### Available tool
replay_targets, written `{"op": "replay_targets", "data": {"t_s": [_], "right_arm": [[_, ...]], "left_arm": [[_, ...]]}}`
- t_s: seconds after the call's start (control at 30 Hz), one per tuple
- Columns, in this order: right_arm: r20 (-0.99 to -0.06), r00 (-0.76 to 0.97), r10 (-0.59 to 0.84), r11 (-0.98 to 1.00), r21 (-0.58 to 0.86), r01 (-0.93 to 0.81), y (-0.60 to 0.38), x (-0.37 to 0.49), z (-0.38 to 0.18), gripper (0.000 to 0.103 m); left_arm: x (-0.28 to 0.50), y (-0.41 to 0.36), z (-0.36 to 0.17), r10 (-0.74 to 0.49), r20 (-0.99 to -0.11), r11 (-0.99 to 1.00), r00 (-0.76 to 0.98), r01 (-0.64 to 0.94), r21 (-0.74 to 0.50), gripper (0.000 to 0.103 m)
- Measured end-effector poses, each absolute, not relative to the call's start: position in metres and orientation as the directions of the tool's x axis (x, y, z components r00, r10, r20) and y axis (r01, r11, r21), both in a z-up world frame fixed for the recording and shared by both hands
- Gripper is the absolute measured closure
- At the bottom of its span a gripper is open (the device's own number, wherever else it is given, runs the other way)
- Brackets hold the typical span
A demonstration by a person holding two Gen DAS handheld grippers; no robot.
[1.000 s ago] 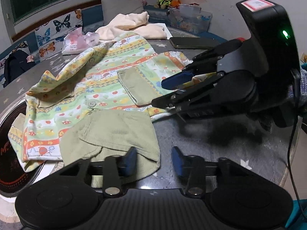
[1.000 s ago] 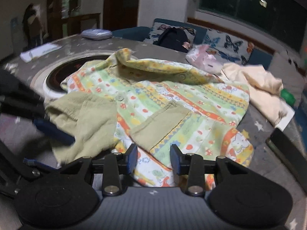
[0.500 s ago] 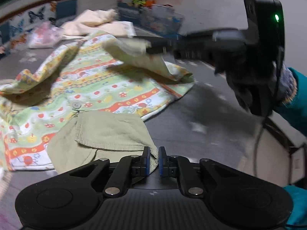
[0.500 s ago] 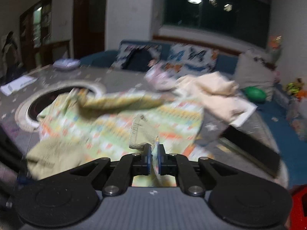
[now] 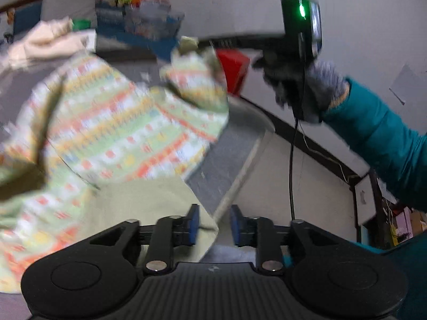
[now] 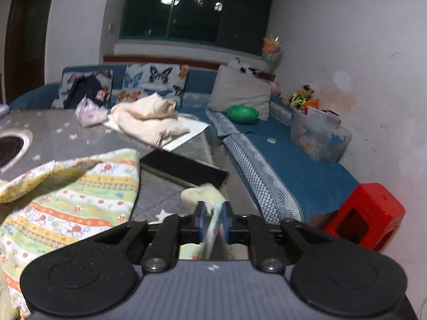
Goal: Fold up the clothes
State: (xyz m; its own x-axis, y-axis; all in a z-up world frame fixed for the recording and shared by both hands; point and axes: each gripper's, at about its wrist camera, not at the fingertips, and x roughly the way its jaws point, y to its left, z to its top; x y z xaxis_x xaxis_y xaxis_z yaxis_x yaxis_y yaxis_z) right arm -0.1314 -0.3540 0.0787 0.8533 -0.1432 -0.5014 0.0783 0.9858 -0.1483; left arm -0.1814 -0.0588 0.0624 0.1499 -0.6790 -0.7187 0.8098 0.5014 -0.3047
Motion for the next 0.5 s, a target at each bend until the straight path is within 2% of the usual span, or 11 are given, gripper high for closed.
{"op": "replay_targets", "data": {"t_s": [0.03,0.07,0.13,0.27,0.37,0.4,0.5], "right_arm": [[-0.489,0.863,-0.129,0.987,-0.146,0.065,-0.352,-0.135,0.081,0.080],[-0.475,0.873,-0.107,0.989,-0.144,0.043,-0.348,-0.138,0.083,0.077],[-0.462,0.885,-0.059,0.990,-0.138,-0.007,-0.338,-0.142,0.084,0.065],[-0.476,0.876,0.078,0.984,-0.104,-0.144,-0.306,-0.139,0.078,0.047],[-0.505,0.845,0.174,0.966,-0.081,-0.247,-0.282,-0.134,0.067,0.037],[-0.517,0.834,0.195,0.959,-0.079,-0.273,-0.275,-0.131,0.063,0.031],[-0.551,0.800,0.236,0.944,-0.065,-0.324,-0.259,-0.124,0.047,0.026]], "left_arm": [[-0.180,-0.053,0.072,-0.676,-0.715,0.518,0.180,0.806,-0.287,0.059],[-0.177,-0.046,0.083,-0.673,-0.706,0.539,0.219,0.800,-0.265,0.058],[-0.165,-0.032,0.100,-0.658,-0.687,0.595,0.308,0.772,-0.223,0.056],[-0.117,-0.002,0.113,-0.530,-0.683,0.765,0.503,0.630,-0.130,0.046],[-0.076,0.009,0.099,-0.408,-0.737,0.845,0.539,0.528,-0.081,0.033],[-0.063,0.013,0.095,-0.365,-0.753,0.868,0.547,0.493,-0.063,0.030],[-0.033,0.021,0.075,-0.318,-0.811,0.898,0.490,0.431,-0.091,0.029]]}}
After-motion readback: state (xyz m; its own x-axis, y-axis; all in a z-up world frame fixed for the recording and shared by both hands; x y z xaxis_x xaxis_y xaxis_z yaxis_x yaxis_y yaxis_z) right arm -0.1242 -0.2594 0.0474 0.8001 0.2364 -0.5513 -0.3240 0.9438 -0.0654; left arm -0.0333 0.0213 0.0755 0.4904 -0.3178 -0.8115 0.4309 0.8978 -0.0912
